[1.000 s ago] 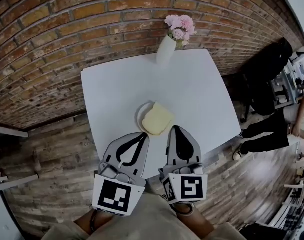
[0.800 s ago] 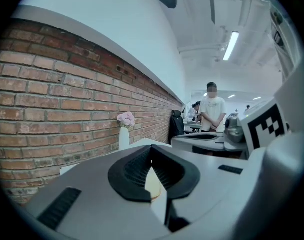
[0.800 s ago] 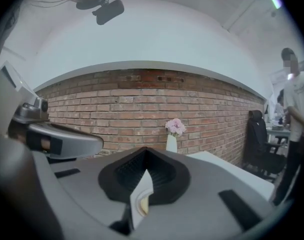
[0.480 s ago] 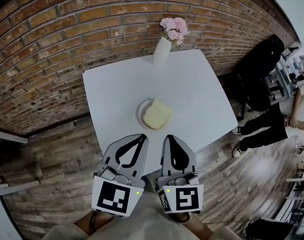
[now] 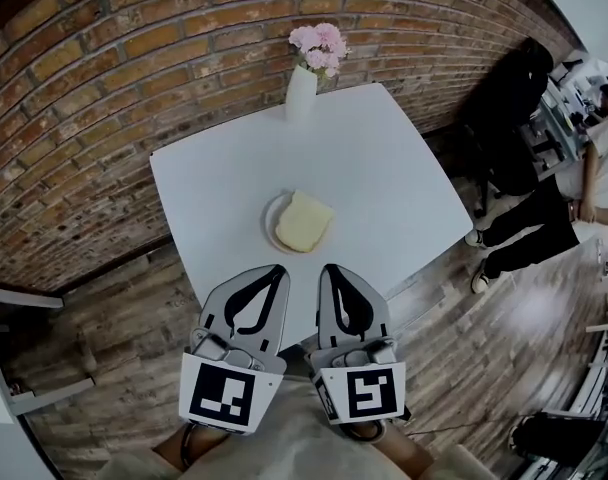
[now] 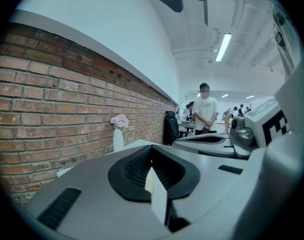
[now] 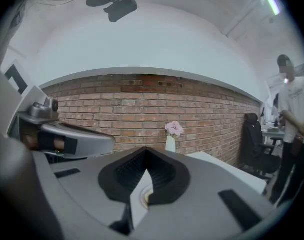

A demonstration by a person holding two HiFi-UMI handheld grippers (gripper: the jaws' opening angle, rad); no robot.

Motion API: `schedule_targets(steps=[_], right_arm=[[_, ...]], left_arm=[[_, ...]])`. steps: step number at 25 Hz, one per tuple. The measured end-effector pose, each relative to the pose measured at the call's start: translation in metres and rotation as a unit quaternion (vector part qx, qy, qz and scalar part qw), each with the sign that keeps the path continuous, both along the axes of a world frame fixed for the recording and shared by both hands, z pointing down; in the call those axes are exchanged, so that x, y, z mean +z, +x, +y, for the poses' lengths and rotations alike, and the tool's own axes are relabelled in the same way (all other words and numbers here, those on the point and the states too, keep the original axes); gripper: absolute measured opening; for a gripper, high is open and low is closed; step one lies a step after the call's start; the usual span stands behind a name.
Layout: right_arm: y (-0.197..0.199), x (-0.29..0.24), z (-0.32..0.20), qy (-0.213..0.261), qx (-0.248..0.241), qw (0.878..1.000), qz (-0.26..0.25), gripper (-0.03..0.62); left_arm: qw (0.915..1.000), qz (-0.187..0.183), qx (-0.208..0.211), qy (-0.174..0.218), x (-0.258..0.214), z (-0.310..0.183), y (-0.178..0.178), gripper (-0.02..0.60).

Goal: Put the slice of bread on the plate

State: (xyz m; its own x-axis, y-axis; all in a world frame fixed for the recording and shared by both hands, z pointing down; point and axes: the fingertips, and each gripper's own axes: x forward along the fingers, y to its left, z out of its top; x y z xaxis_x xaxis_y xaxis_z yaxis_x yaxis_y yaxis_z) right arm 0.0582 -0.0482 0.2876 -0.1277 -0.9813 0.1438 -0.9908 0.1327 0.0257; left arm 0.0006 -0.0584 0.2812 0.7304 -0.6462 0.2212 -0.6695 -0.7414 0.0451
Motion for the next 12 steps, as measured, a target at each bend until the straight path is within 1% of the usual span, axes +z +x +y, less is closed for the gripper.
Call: schedule_targets(steps=[12], right_arm=[[0.002, 0.007, -0.007, -0.010, -0.010, 1.000, -0.004, 0.006]], left_arm=[[0.9998, -0.013, -0.010, -0.010, 0.006, -0.013, 0.001, 0.009]])
